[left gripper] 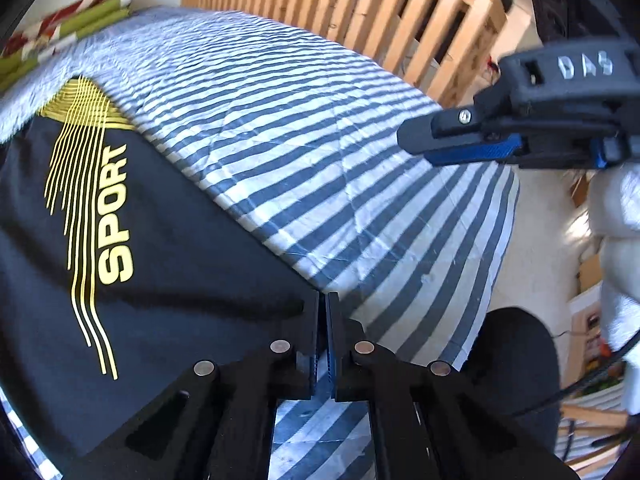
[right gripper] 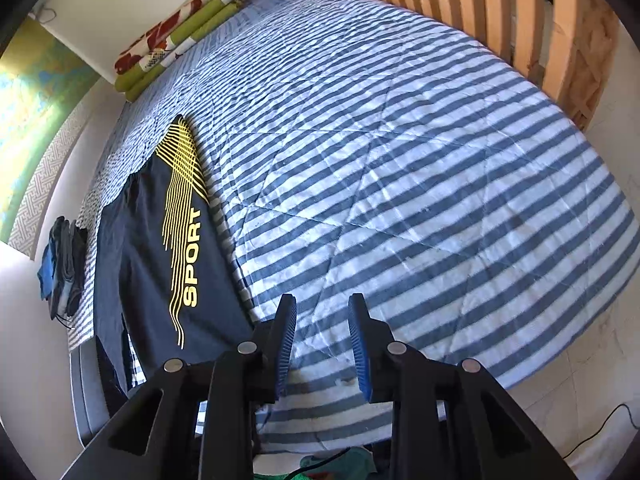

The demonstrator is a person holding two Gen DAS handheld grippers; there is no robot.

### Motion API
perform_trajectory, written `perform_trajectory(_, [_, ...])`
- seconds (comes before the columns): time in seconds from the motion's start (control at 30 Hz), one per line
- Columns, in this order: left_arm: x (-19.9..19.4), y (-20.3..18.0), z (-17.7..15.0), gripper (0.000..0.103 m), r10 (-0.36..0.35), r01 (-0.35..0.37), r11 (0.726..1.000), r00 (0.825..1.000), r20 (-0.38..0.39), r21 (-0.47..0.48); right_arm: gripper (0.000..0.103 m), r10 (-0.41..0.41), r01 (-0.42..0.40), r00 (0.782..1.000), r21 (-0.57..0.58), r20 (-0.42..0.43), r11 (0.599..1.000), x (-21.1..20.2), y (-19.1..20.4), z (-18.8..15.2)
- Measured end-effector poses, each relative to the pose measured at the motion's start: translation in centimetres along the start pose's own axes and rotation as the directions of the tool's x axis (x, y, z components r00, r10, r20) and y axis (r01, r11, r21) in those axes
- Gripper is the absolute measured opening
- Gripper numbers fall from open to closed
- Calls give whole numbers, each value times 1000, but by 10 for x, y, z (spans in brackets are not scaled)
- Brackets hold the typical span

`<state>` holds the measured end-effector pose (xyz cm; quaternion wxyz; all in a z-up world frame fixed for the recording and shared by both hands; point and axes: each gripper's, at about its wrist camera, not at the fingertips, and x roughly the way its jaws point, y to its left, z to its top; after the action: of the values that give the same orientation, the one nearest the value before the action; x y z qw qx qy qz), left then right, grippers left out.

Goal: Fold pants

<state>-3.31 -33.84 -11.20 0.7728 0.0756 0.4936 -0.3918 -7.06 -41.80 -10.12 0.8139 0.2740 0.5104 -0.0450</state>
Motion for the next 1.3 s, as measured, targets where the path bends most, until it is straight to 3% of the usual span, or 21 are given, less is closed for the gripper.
perform_trajectory(0.2, [-44,29,-9,2,-67,76,991,994,91,-107,25,49,-51,998,-77,-32,996,25,29,29])
perform_trajectory(0.47, [-107,76,-37,2,-78,121,970,976,202,-213,34,111,-114,993,-139,-29,984,71,84,116])
perform_trajectory(0.73, [-129,107,-57,2,-75,133,958,971,225,-253,37,143,-157,985,-165,-96,974,158,165,189])
perform_trajectory(0.93, [-132,133,-66,2,-63,136,946,967,246,-294,37,116,-139,981,-149,-154,979,220,205,215])
perform_trajectory(1.0, [-136,144,-73,2,-62,147,937,963,261,-318,27,61,-87,986,-164,-154,983,232,215,216])
perform_trajectory(1.03, [-139,150,-76,2,-60,151,932,961,270,-330,8,42,-68,988,-176,-147,982,234,220,215])
perform_trajectory(1.07, [-143,157,-80,2,-58,156,927,958,280,-342,3,21,-49,989,-188,-147,981,235,226,214])
perform_trajectory(1.2, [-167,185,-105,2,-16,154,904,945,328,-400,2,-45,24,996,-253,-79,967,218,257,210])
perform_trajectory(1.3, [-190,208,-134,2,31,145,878,934,356,-457,2,-42,29,998,-282,-37,959,198,289,207])
